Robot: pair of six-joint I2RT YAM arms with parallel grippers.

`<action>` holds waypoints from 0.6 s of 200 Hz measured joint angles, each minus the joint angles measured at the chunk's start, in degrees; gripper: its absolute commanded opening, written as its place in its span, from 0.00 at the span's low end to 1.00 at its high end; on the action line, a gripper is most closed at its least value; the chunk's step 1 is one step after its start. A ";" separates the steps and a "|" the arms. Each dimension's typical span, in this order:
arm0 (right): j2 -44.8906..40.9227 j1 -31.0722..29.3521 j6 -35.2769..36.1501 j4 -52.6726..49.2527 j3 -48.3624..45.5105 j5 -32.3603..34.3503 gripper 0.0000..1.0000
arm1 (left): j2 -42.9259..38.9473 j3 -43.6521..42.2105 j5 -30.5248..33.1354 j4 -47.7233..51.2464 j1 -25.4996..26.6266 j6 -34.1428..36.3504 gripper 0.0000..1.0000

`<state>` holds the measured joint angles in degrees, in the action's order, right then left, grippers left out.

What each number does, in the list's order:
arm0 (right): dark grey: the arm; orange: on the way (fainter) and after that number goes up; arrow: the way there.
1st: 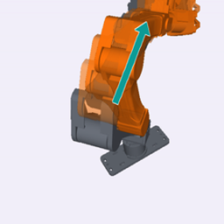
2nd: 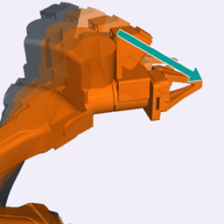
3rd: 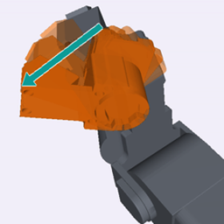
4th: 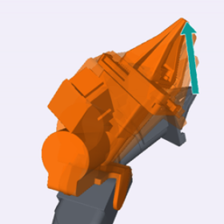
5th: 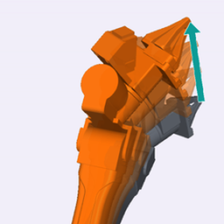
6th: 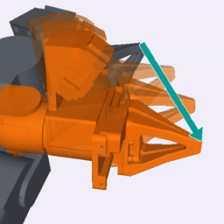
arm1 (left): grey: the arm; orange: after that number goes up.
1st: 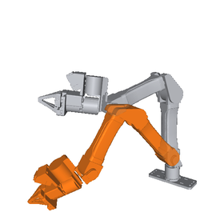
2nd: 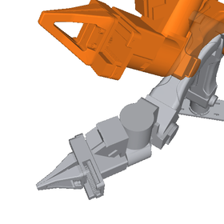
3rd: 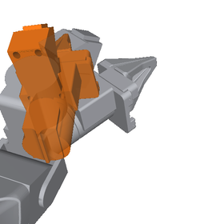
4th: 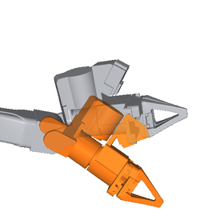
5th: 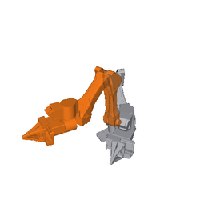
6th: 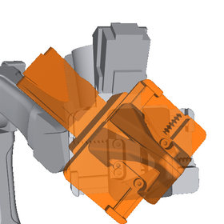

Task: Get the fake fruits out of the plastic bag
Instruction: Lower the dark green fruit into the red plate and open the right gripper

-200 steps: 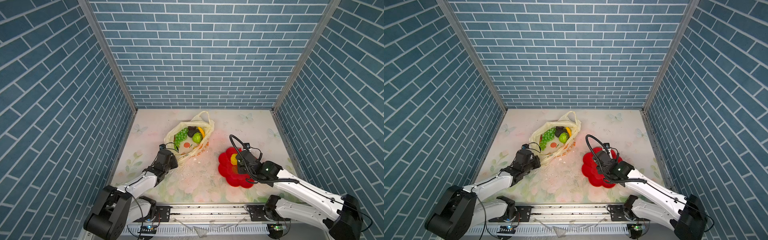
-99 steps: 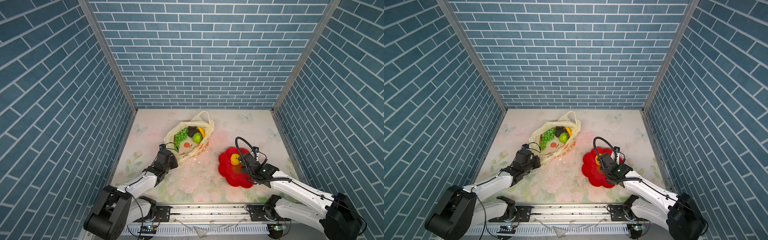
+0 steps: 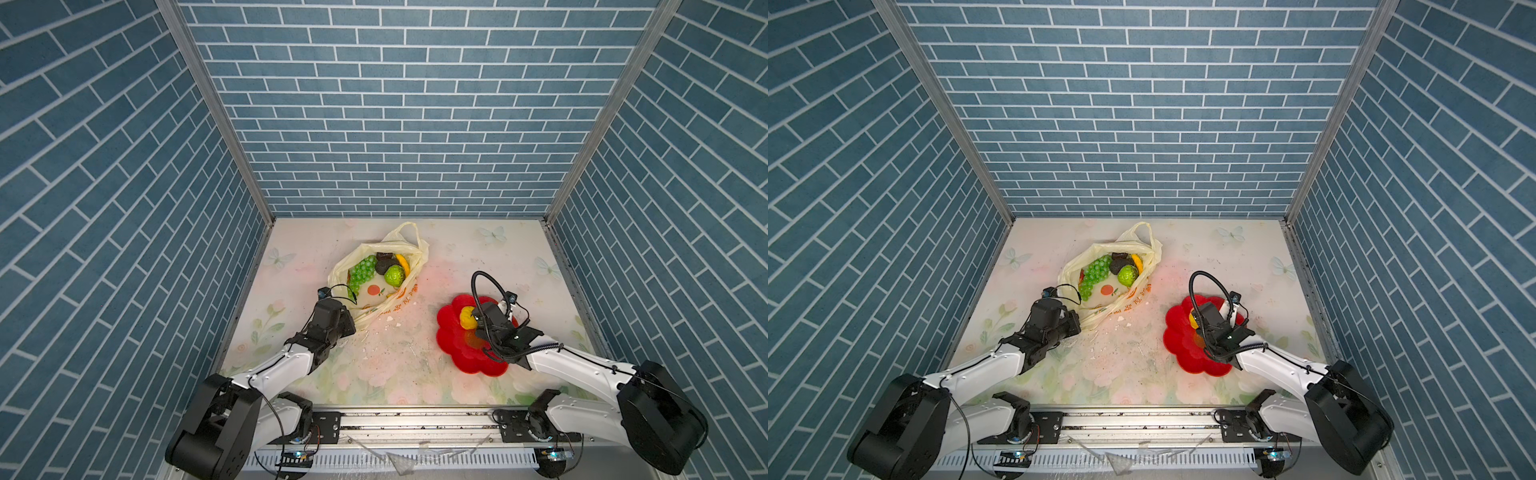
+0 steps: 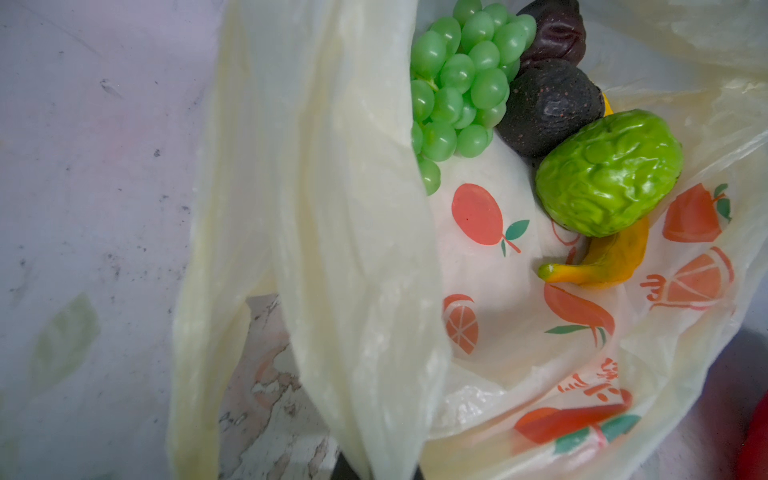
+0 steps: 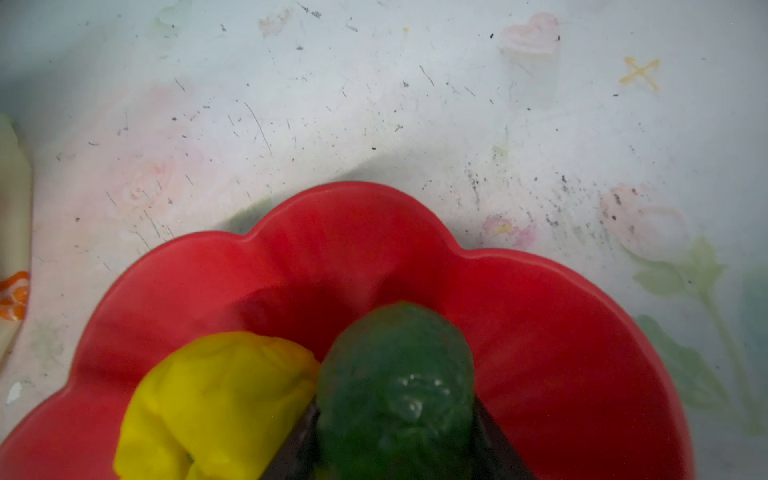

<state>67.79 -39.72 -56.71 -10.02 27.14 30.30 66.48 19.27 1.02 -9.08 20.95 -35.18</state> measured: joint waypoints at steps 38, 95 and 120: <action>0.00 0.04 -1.84 2.75 -1.33 0.42 0.46 | 0.00 0.00 0.11 -0.02 0.00 0.00 0.11; 0.63 0.04 -4.15 3.32 -1.68 0.63 0.54 | 0.00 0.00 0.24 -0.02 0.00 0.00 0.12; 1.11 0.04 -5.01 3.32 -1.86 0.76 0.55 | -0.11 0.00 0.24 0.00 0.00 0.00 0.12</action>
<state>68.90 -39.68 -61.71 -6.70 25.28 31.07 66.37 19.27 1.26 -9.08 20.95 -35.18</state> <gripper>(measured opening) 0.546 0.117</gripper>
